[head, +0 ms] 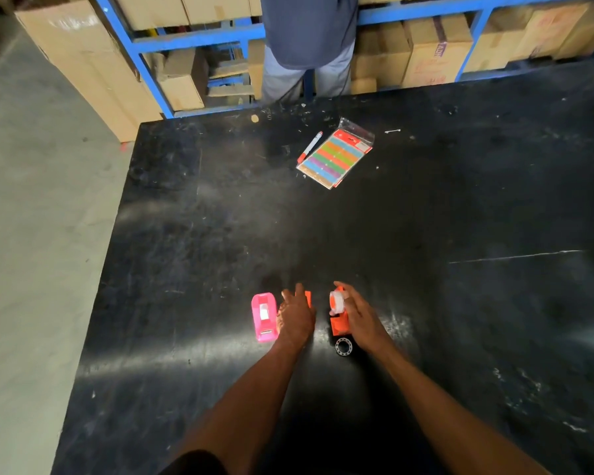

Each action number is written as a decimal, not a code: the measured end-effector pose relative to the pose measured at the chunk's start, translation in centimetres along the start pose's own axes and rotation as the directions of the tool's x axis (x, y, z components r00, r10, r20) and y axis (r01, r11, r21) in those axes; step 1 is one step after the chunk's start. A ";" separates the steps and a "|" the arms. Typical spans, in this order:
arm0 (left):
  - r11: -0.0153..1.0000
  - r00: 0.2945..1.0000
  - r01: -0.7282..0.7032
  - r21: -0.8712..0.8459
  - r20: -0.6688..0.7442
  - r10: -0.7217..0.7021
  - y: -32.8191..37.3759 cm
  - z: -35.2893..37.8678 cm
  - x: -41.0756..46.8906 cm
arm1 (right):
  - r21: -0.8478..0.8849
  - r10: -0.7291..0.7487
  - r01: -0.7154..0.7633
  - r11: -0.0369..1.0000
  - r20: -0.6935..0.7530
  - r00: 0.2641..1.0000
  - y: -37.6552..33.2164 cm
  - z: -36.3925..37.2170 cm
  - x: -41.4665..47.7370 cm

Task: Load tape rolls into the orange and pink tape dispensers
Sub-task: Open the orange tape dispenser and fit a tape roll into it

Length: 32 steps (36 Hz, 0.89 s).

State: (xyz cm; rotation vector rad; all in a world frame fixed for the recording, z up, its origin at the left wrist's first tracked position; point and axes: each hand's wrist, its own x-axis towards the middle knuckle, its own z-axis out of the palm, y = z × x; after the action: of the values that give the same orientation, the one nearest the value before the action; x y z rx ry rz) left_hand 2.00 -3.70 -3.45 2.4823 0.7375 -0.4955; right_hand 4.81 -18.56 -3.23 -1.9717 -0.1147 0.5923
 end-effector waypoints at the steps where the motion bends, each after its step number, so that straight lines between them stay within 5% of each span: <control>1: 1.000 1.000 0.010 -0.014 0.001 -0.010 0.1 0.0 0.0 | -0.004 -0.001 0.001 1.000 0.000 1.000 0.0 0.0 0.0; 7: 0.938 0.999 0.031 -0.345 0.003 -0.032 0.5 -1.0 0.2 | 0.025 0.009 -0.008 1.000 -0.011 1.000 -0.1 -0.2 0.4; 12: 0.599 0.960 0.163 -0.784 0.267 0.088 0.9 -2.5 -1.2 | 0.011 0.014 -0.013 1.000 -0.074 0.997 -0.5 -0.5 0.4; 18: 0.409 0.919 0.173 -0.896 0.297 0.260 0.3 -4.6 -3.1 | 0.001 -0.033 0.034 0.999 -0.104 0.994 -1.6 -0.7 -0.4; 32: 0.367 0.945 0.043 -0.929 0.157 0.287 -0.3 -5.6 -7.8 | 0.016 -0.076 0.078 0.997 -0.070 0.995 -4.3 0.2 -4.0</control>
State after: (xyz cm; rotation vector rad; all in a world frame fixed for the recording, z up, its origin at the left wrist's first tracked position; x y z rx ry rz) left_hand -3.26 -3.51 4.65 1.2945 0.4703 -0.2454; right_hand 1.98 -17.76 1.83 -1.9582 -0.1413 0.4730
